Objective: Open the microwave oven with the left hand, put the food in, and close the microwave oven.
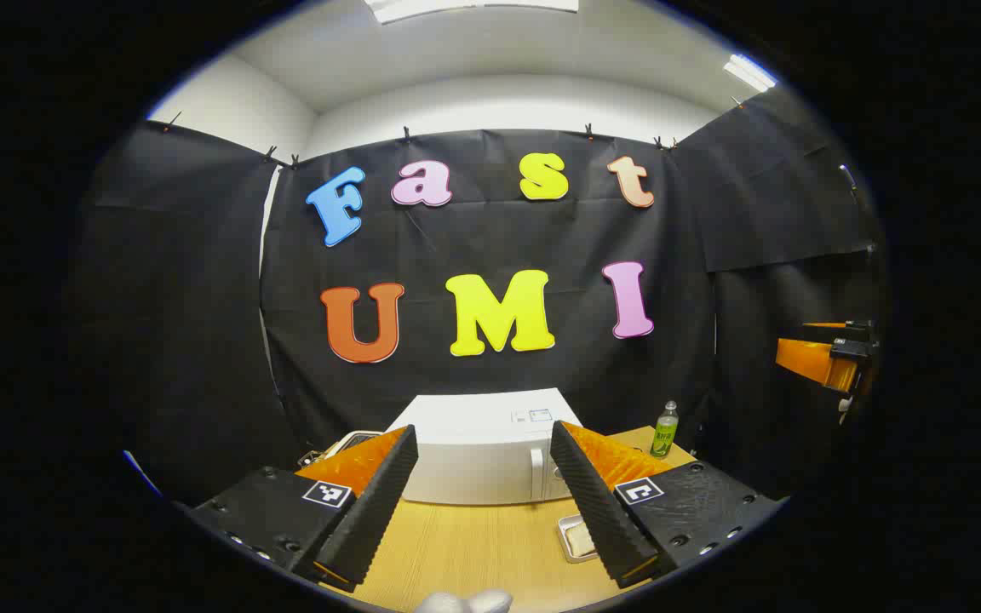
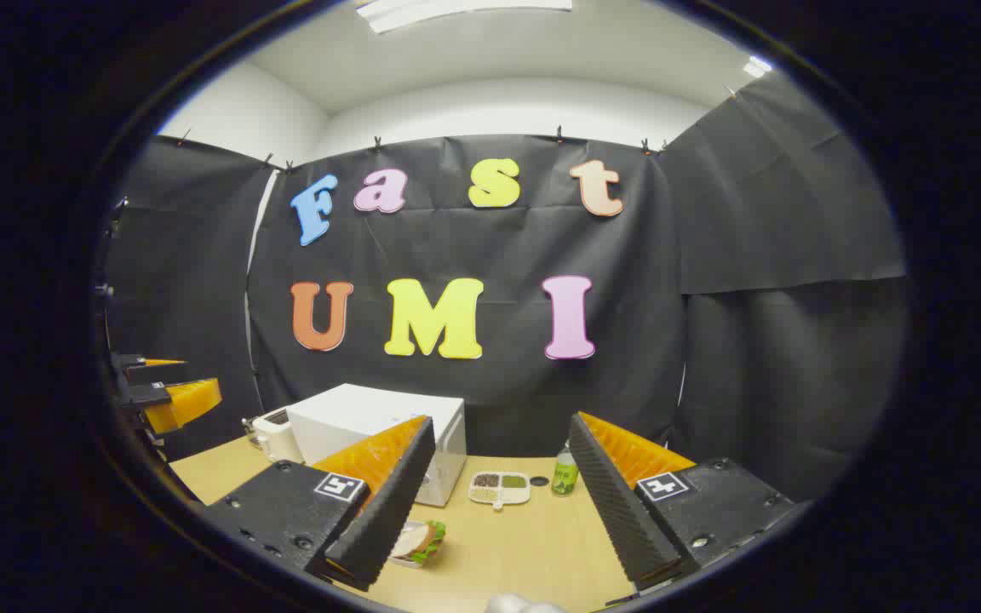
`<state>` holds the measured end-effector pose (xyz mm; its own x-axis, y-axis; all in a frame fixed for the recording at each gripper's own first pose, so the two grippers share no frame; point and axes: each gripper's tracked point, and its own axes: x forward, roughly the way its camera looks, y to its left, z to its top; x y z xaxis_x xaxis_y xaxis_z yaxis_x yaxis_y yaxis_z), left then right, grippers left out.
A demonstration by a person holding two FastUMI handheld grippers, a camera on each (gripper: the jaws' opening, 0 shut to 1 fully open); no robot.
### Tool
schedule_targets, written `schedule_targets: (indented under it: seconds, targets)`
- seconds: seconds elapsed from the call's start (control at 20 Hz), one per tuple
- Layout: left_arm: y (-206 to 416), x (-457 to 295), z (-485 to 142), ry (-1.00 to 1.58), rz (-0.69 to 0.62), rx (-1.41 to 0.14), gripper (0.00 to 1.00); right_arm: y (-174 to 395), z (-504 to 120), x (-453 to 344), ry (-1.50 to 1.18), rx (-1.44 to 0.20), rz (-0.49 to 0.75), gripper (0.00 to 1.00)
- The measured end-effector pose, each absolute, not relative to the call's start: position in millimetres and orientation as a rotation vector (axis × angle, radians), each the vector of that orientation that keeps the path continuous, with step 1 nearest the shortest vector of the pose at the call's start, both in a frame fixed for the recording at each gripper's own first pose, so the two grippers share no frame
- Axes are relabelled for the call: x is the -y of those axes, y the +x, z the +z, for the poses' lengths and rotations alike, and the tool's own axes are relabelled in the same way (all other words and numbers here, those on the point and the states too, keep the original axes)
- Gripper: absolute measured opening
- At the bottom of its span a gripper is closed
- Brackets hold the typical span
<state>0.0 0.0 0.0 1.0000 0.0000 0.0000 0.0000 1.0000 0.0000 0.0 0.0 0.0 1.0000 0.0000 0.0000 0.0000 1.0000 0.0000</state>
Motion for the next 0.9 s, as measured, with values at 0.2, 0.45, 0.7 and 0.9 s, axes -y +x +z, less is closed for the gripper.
schedule_targets:
  seconds: [0.2,0.45,0.7,0.9]
  targets:
    - [3.3,-0.2,0.2,-0.001,0.010,0.002,0.96,0.2,-2.9,-1.1,0.005,-0.004,0.003,0.93]
    - [7.8,0.7,-0.7,0.009,0.014,0.006,0.96,3.4,-6.9,4.5,0.016,-0.013,-0.009,0.93]
    - [16.9,4.7,-6.7,0.010,0.010,0.003,0.96,9.9,-5.3,6.4,0.009,-0.012,-0.013,1.00]
    - [40.2,18.6,-26.1,-0.014,-0.023,0.010,0.95,15.2,-4.1,13.1,0.015,-0.018,-0.016,0.93]
